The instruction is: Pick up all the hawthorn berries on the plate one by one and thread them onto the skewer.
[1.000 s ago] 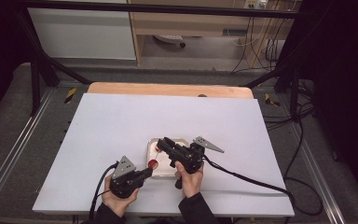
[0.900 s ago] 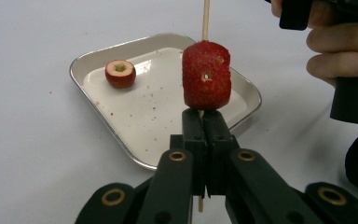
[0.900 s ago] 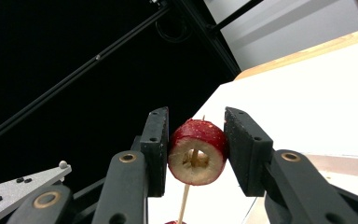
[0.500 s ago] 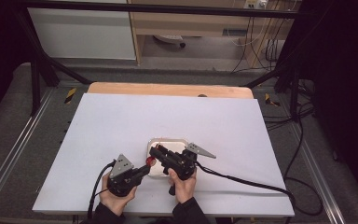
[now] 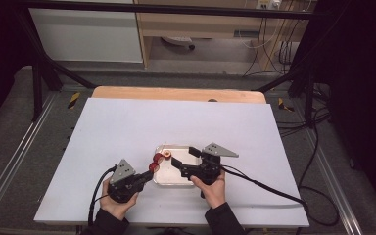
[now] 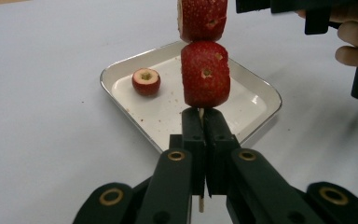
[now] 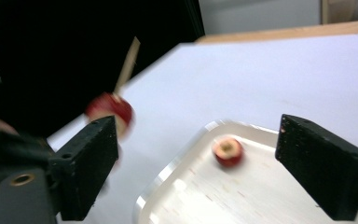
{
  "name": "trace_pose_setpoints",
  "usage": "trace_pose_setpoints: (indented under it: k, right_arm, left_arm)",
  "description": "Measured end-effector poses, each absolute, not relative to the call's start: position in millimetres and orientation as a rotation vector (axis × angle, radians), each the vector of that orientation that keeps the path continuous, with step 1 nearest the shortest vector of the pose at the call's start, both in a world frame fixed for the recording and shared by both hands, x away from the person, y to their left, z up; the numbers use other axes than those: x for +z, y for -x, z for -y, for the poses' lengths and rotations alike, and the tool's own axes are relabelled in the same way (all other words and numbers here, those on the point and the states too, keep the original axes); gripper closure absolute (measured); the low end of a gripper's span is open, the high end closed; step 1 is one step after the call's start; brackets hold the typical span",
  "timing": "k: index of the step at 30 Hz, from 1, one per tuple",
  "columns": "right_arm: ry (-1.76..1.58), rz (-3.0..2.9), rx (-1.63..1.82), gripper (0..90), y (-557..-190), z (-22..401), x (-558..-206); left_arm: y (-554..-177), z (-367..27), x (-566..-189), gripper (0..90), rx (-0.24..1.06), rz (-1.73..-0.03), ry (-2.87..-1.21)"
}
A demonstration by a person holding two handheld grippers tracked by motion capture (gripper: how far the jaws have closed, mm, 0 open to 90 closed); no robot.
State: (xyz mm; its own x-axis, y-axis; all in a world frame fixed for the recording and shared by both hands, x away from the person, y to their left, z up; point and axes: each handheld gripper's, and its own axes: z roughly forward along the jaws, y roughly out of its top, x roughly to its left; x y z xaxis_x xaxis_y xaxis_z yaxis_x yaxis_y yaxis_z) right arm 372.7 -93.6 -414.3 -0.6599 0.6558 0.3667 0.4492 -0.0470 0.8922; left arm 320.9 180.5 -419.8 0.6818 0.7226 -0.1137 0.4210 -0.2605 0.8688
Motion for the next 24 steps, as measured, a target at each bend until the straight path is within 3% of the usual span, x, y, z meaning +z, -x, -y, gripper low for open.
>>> trace_pose_setpoints:
  k: [11, 24]
  right_arm:
    - [-1.136, -2.315, 1.442, 7.6, -385.6, 105.7, -405.9]
    - [-1.024, -2.557, 1.09, 9.2, -415.6, 74.3, -389.8]
  left_arm:
    - [-324.2, -198.0, -419.4, 87.9, 0.371, -0.881, -1.923]
    - [-320.7, -215.5, -421.6, 87.9, 0.393, -0.879, -2.003]
